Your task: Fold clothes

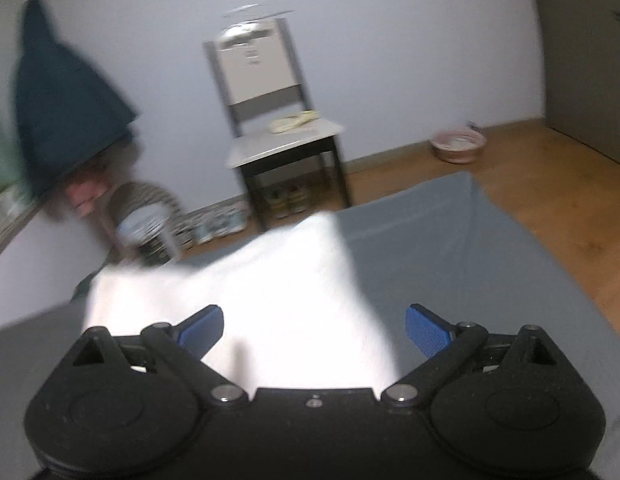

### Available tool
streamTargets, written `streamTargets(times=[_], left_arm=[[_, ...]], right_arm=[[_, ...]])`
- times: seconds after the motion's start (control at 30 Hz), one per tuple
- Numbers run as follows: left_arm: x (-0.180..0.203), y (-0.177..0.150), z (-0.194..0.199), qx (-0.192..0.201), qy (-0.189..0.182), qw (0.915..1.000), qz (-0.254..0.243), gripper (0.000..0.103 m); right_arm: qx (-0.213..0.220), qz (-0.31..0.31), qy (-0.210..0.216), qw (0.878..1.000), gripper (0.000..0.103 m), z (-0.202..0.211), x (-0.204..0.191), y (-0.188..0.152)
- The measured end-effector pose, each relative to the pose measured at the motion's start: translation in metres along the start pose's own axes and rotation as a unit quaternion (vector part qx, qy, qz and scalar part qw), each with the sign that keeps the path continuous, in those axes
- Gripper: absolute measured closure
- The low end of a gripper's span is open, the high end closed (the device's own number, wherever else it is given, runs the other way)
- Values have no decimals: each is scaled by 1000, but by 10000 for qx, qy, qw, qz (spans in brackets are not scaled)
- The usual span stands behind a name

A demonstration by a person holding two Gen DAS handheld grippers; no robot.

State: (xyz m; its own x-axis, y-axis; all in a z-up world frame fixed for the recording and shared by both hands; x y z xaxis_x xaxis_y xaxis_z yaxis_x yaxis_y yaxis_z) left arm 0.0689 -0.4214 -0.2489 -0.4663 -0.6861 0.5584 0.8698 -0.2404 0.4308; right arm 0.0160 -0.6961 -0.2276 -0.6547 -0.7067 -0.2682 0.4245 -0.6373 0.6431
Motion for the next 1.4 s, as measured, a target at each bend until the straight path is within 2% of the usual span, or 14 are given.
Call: streamTargets(times=[0.07, 0.17, 0.23, 0.3, 0.4, 0.5, 0.6, 0.73, 0.93, 1.07, 1.13, 1.23, 1.33, 1.4], left_arm=[[10, 10, 13, -38, 11, 9998, -220, 12], [23, 19, 43, 65, -92, 9986, -517, 12], [29, 20, 62, 104, 22, 9975, -703, 12], [32, 20, 78, 93, 160, 9960, -869, 12], [44, 37, 89, 57, 301, 9945, -999, 12], [53, 31, 115, 92, 478, 9915, -1206, 12], [60, 28, 134, 227, 768, 9864, -1437, 12], [59, 28, 158, 355, 980, 9863, -1279, 12], [55, 29, 176, 349, 1457, 9793, -1360, 12], [52, 30, 188, 355, 1699, 9745, -1422, 12], [52, 31, 191, 168, 1723, 9738, -1475, 12], [56, 33, 194, -167, 1637, 9709, -1741, 12], [66, 30, 201, -1, 1956, 9600, -2003, 12], [72, 27, 204, 37, 2008, 9559, -2141, 12]], right_arm=[[22, 162, 66, 9998, 2, 29, -21, -25], [344, 444, 29, 9984, 0, 80, -56, -60], [639, 348, -127, 9973, 0, 112, -73, -79], [746, 160, -142, 9970, 0, 138, -87, -99], [784, 52, -515, 9956, 0, 169, -106, -128], [843, 200, -924, 9919, 0, 194, -126, -151], [734, 274, -1304, 9884, 0, 210, -144, -166], [666, 127, -1323, 9889, 0, 230, -156, -177], [-174, -106, -1548, 9877, 0, 242, -167, -191], [-554, -30, -1938, 9795, 0, 254, -178, -198], [-678, 130, -2117, 9749, 0, 262, -185, -203], [-783, 327, -2073, 9746, 0, 269, -194, -209], [-752, 301, -1976, 9769, 0, 277, -198, -211], [-672, 282, -1941, 9783, 0, 282, -200, -211]])
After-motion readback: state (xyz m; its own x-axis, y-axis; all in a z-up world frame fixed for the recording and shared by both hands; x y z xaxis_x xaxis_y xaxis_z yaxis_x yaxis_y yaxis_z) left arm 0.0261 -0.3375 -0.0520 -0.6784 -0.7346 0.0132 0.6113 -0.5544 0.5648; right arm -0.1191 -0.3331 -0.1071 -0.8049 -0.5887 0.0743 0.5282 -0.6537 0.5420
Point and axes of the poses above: each gripper's, at about its wrist camera, not at the fingertips, and z roughly against the way its jaws point, x to its right, y to its top, the point moved 5 cm from there along -z, roughly the way its jaws point, and after that the axes turned 11 degrees about -x, right-handed, at the moved point
